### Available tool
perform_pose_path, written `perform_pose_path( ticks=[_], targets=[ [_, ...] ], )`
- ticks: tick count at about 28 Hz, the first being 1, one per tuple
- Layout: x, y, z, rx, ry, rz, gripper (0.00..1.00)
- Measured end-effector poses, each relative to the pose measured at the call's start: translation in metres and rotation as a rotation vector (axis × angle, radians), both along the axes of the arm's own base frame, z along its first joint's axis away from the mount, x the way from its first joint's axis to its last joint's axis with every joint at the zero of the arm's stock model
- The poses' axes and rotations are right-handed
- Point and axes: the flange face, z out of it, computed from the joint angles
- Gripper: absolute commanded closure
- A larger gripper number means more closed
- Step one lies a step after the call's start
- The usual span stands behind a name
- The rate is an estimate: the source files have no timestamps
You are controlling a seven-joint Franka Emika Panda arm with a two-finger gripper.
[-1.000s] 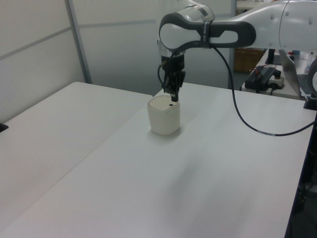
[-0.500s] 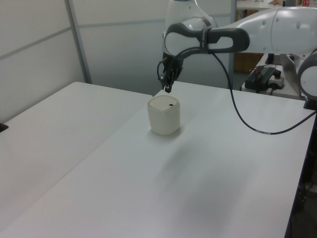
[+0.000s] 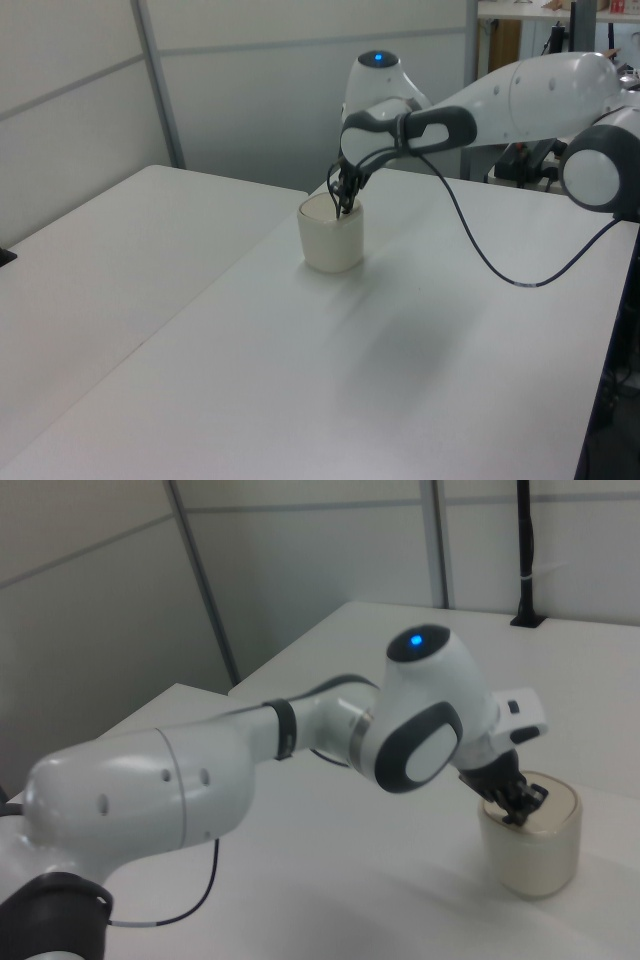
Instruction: Open the trash can
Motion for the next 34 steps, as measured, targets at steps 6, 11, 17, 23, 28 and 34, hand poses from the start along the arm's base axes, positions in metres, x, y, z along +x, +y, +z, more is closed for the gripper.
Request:
perform_pose_path(
  ticks=[6, 11, 17, 23, 28, 34],
  targets=[
    [0.003, 0.0, 0.001, -0.018, -0.009, 0.008, 1.0],
    [0.002, -0.001, 0.006, -0.018, -0.017, 0.005, 1.0],
    [-0.007, 0.002, 0.035, 0.019, -0.017, -0.012, 1.0],
    [-0.022, 0.023, 0.078, 0.046, 0.02, 0.002, 1.0],
    [-0.029, 0.052, 0.096, 0.065, 0.071, 0.036, 1.0],
    [-0.034, 0.091, 0.111, 0.079, 0.121, 0.086, 1.0]
  ],
)
